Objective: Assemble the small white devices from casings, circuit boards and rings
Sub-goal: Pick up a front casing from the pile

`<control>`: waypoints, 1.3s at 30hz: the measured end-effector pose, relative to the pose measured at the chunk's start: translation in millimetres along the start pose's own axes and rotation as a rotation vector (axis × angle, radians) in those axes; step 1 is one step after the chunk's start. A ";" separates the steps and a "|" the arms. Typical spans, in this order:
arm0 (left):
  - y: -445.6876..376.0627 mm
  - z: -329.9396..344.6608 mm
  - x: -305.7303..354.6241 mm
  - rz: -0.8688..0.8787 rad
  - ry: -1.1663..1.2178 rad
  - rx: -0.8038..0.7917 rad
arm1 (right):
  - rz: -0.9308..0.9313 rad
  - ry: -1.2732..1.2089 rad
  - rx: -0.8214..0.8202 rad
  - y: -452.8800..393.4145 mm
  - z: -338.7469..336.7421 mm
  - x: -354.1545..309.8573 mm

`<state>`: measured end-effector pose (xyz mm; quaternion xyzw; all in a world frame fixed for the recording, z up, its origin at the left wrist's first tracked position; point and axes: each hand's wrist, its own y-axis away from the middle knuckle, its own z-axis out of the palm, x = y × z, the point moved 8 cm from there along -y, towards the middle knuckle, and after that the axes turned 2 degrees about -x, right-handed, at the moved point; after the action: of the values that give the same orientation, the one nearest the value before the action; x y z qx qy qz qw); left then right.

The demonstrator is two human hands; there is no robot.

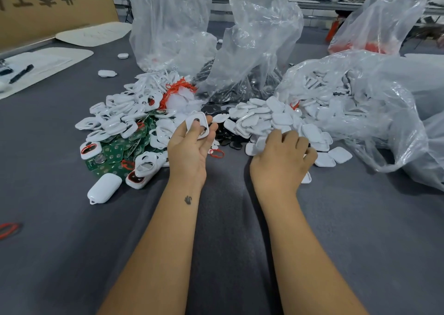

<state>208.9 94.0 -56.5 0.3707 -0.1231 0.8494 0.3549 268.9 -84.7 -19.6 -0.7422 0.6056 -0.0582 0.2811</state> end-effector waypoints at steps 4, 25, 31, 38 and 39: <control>-0.2 -3.0 2.7 0.031 -0.004 0.055 | -0.118 -0.127 0.055 2.0 -8.7 -19.2; 7.2 14.0 -9.8 -0.162 0.032 -0.066 | 0.201 -1.319 -0.359 7.6 24.8 -13.1; 13.9 29.9 -19.9 -0.222 -0.016 -0.193 | 0.471 -2.079 -0.632 7.7 30.5 -23.3; 22.0 41.2 -31.6 -0.215 -0.234 -0.313 | 0.420 -2.062 -0.650 5.0 25.3 -21.7; 22.2 41.3 -31.7 -0.209 -0.242 -0.309 | 0.416 -2.052 -0.644 4.5 24.8 -20.7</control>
<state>230.8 42.3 -49.3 0.4218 -0.2546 0.7284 0.4761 270.3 -57.4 -37.2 -0.3594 0.1837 0.7972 0.4490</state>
